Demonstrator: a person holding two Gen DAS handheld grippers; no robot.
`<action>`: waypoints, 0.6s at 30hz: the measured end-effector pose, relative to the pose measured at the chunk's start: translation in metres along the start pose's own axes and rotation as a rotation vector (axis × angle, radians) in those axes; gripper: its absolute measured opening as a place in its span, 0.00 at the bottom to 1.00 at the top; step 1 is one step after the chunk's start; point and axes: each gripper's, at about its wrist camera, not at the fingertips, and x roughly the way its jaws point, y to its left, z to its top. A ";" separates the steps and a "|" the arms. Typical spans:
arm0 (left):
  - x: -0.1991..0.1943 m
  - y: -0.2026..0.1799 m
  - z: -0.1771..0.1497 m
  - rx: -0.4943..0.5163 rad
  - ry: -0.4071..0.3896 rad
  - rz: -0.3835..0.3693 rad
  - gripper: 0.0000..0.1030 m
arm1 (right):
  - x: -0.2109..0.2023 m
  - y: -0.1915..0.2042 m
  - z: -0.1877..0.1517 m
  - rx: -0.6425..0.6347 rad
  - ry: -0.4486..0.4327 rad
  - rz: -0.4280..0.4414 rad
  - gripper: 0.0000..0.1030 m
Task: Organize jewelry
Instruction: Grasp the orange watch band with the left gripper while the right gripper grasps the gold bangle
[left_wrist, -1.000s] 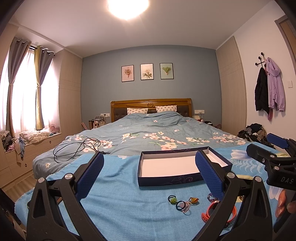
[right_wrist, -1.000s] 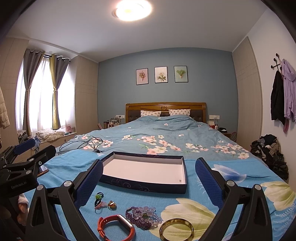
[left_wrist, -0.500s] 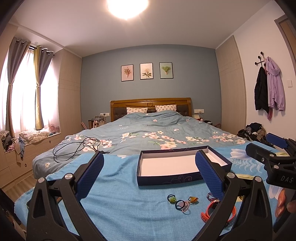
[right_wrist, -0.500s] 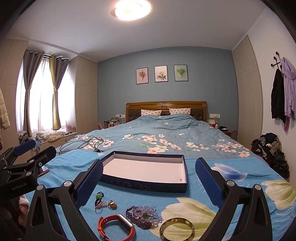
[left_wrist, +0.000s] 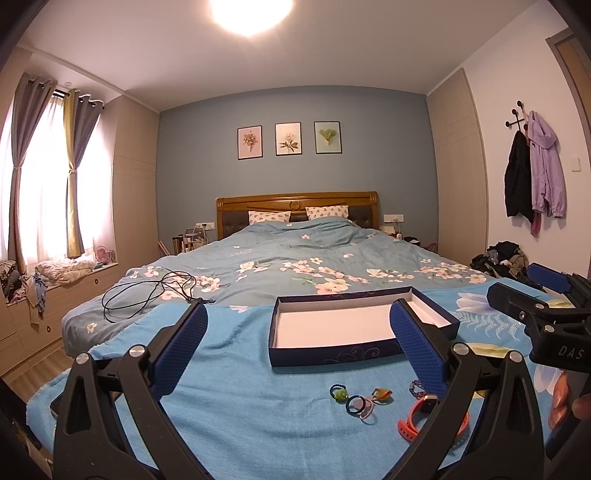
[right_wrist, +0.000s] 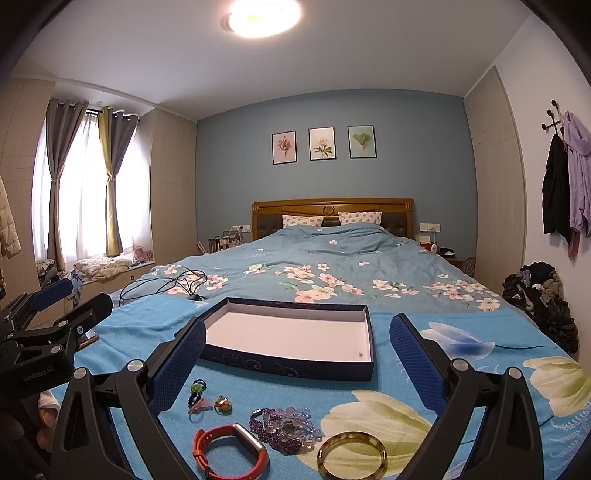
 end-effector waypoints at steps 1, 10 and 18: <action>0.001 -0.001 0.000 0.003 0.005 -0.009 0.94 | 0.001 -0.002 0.001 -0.002 0.007 0.002 0.93; 0.025 -0.035 -0.020 0.103 0.209 -0.302 0.94 | 0.021 -0.042 -0.014 -0.003 0.254 0.025 0.93; 0.063 -0.062 -0.051 0.117 0.434 -0.498 0.78 | 0.042 -0.065 -0.044 0.014 0.514 0.066 0.67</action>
